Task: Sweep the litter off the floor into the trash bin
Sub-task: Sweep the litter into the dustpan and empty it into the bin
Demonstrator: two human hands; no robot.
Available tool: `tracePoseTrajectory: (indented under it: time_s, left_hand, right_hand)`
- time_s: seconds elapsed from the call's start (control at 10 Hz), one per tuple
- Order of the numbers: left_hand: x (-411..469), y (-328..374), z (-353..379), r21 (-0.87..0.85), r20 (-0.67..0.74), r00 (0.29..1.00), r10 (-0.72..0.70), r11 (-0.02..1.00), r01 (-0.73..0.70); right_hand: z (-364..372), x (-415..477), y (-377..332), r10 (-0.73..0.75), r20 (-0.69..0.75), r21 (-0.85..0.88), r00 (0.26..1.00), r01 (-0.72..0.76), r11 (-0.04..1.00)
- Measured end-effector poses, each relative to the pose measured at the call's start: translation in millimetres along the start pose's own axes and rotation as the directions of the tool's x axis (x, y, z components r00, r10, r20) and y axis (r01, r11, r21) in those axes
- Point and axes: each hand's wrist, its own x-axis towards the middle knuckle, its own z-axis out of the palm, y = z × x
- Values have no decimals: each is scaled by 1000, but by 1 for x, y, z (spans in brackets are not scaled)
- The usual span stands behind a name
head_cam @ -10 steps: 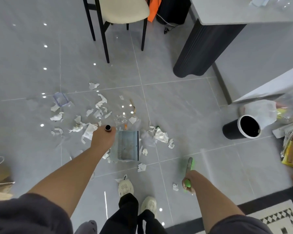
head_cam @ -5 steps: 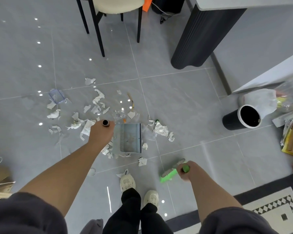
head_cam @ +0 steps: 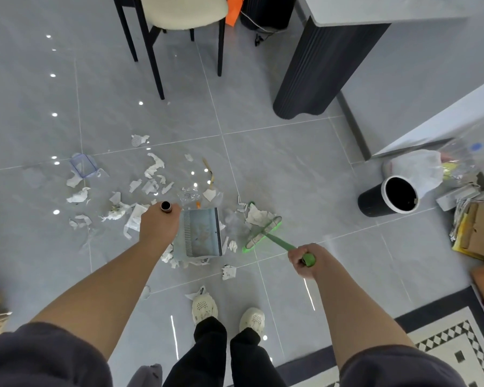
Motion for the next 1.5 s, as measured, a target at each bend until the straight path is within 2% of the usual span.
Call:
tracePoseTrajectory:
  time_s: [0.1,0.2,0.3,0.4,0.5,0.6,0.7,0.9,1.0,1.1,1.2,1.3,1.4,1.5]
  left_hand:
    - [-6,4,4,7,-29,1000,-7,1000,7]
    - [-6,7,9,46,-46,999,-3,999,5]
    - [-2,7,12,101,-45,999,2,995,2]
    - [4,1,20,106,-60,998,-8,994,15]
    - [11,-2,32,108,-89,995,-34,993,43]
    - [13,-5,49,121,-141,989,-47,991,65]
    - [14,-9,63,155,-151,987,-52,985,76]
    - [21,-7,64,98,-165,976,-141,983,158]
    - [25,-5,58,91,-163,970,-178,977,194]
    - [25,-2,52,66,-183,960,-213,971,228]
    - [23,-2,47,44,-202,947,-248,964,262]
    - [22,-7,40,48,-188,951,-245,965,259]
    - [21,-10,29,-33,-189,944,-270,963,269]
    - [19,-9,17,-113,-210,920,-330,943,313]
  right_hand:
    - [7,-6,-5,-4,-60,-232,998,-10,973]
    - [14,-5,-9,-78,-112,-434,991,22,900]
    - [16,1,-19,-116,-190,-544,975,-6,839]
    - [16,10,-31,-246,-232,-634,941,45,772]
    - [15,32,-49,-372,-97,-884,923,92,458]
    - [21,36,-56,-386,-62,-961,920,49,272]
    - [31,46,-49,-356,10,-994,934,47,97]
    - [67,51,7,-175,167,-964,970,123,-236]
    - [82,49,28,-85,193,-952,977,166,-257]
    - [95,40,34,1,198,-976,980,197,-93]
    - [102,20,29,124,132,-979,983,109,174]
    - [103,-2,18,186,110,-962,976,57,267]
    - [102,-22,9,178,103,-965,979,55,255]
    - [103,-35,0,110,111,-975,988,87,204]
